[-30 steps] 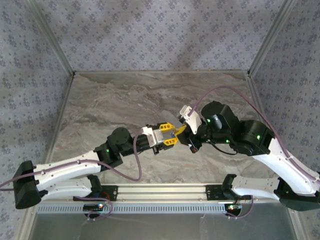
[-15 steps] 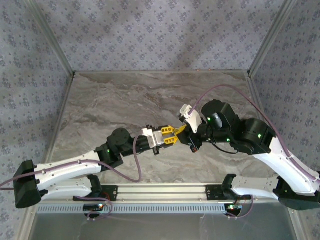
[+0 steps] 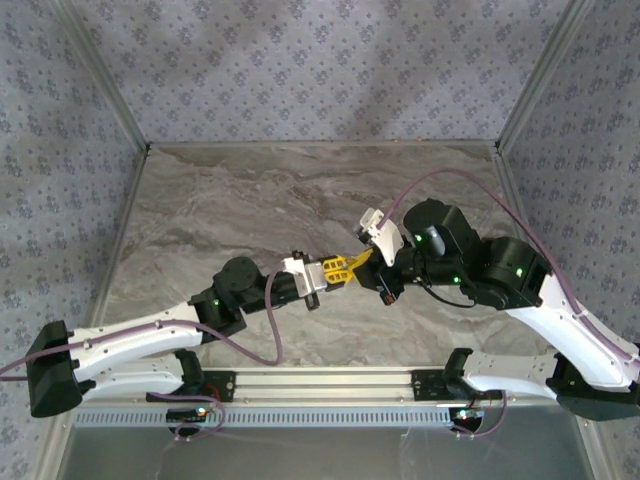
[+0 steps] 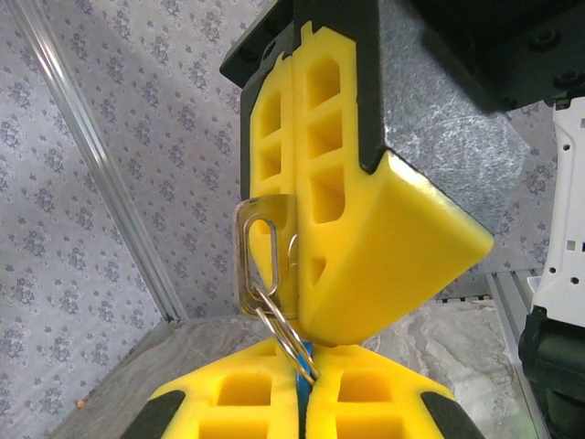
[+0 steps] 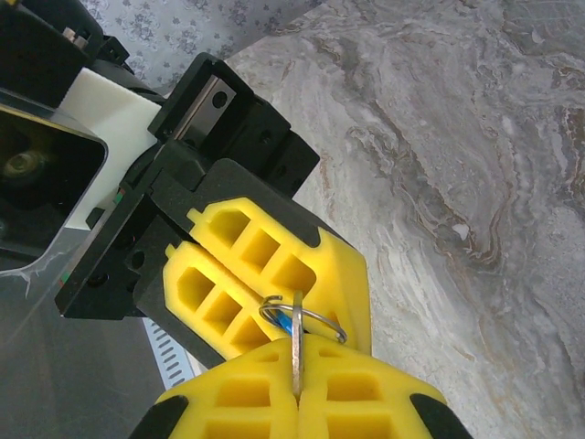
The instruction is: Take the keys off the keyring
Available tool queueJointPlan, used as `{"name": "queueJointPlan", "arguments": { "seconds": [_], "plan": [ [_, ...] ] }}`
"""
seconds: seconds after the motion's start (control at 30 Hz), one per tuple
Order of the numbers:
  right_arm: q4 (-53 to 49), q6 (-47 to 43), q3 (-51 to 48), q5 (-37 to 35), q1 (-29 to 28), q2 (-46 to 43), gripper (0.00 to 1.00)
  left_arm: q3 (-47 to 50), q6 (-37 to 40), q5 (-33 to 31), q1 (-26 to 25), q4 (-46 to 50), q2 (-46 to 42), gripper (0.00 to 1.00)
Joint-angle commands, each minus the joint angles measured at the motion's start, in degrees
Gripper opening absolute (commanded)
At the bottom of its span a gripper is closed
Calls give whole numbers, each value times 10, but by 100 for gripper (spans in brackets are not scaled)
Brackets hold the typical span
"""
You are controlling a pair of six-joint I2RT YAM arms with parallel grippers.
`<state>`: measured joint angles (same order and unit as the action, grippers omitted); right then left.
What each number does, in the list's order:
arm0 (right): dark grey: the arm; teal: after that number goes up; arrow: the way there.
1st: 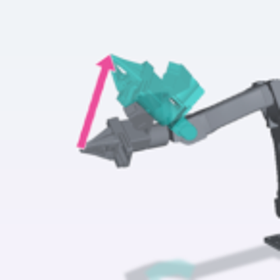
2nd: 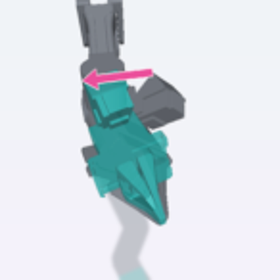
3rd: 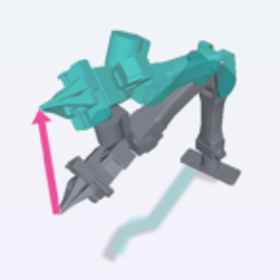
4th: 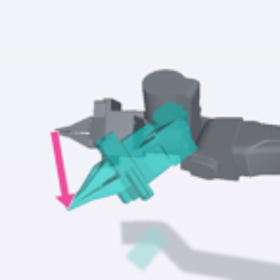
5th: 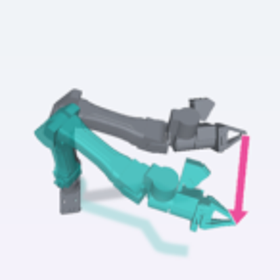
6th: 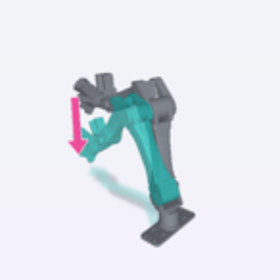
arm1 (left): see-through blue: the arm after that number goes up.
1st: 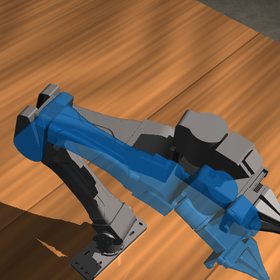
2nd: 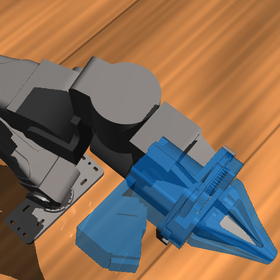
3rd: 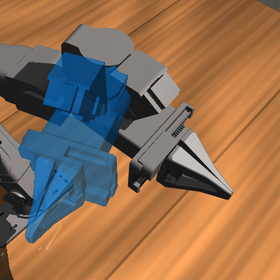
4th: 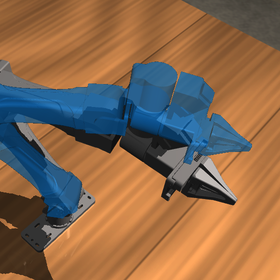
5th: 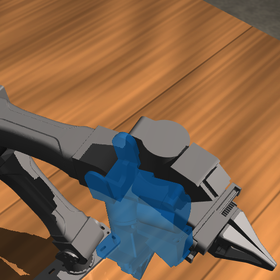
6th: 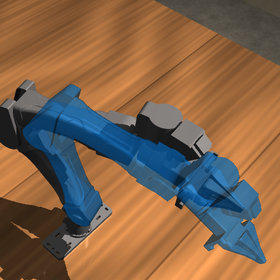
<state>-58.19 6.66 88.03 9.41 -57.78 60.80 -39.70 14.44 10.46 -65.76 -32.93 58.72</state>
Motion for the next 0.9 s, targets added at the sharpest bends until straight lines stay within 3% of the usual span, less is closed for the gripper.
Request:
{"name": "queueJointPlan", "arguments": {
  "seconds": [0.0,0.1,0.37,0.87],
  "plan": [
    [-11,2,6,11,-1,-5,0,1,-1,-10,-2,-37,-14,0],
    [-11,2,7,13,-1,-5,0,-7,-5,-11,-2,-28,-9,20],
    [-22,-3,7,19,-1,-5,0,-11,-4,-1,-2,-29,-4,25],
    [-23,-13,-5,1,-1,-21,0,7,-3,-1,-1,-56,-16,0]
  ]
}}
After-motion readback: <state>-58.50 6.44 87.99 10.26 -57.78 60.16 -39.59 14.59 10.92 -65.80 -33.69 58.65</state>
